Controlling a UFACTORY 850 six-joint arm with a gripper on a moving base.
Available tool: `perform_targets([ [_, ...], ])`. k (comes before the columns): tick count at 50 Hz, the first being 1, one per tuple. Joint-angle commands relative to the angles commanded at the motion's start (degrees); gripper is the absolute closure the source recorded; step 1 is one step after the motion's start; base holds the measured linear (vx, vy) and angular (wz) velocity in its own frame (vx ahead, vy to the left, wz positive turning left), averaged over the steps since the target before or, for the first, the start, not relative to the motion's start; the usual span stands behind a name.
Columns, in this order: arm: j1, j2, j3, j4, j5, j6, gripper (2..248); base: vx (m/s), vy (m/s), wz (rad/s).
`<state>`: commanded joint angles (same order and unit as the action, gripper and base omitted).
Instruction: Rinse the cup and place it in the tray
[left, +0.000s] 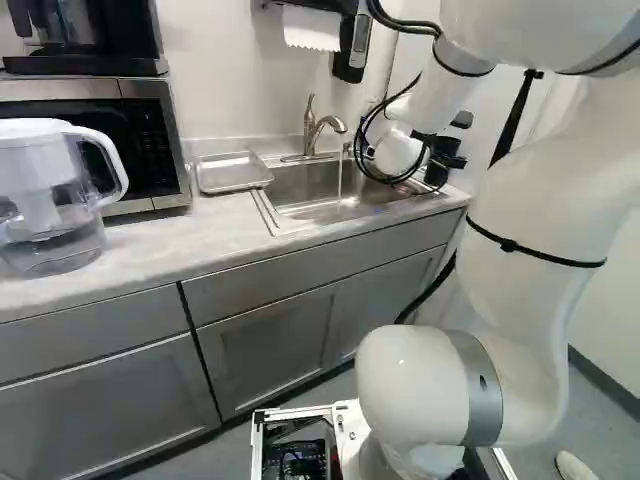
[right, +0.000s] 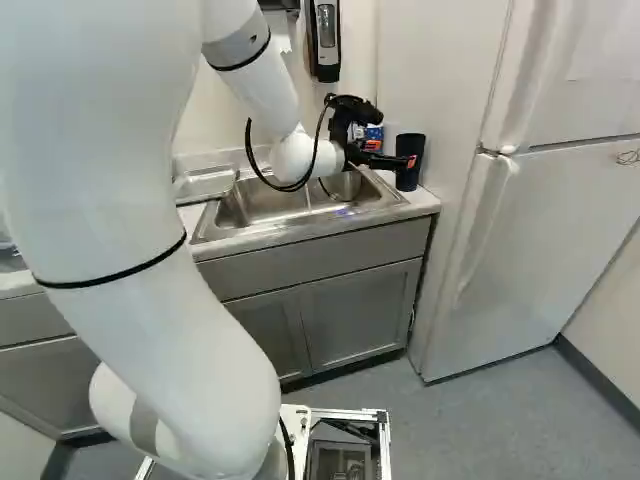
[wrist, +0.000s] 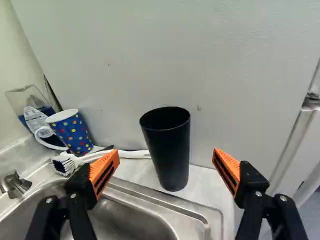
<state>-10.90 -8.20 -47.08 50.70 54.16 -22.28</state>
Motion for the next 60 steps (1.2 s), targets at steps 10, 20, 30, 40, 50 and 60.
perform_targets([
  [10,0.2,-2.8,-1.6,0.9,1.6,0.0,3,0.0,0.0,0.0],
  [20,0.4,-5.6,-3.4,1.8,3.1,0.0,3,0.0,0.0,0.0],
  [30,0.3,-8.3,-6.0,2.7,4.5,0.0,3,0.0,0.0,0.0],
  [40,0.1,-10.6,-8.9,3.3,5.4,0.0,3,0.0,0.0,0.0],
  [50,-0.6,-11.9,-10.4,3.3,5.4,0.0,3,0.0,0.0,0.0],
  [60,-1.5,-12.8,-11.5,3.3,5.4,0.0,3,0.0,0.0,0.0],
])
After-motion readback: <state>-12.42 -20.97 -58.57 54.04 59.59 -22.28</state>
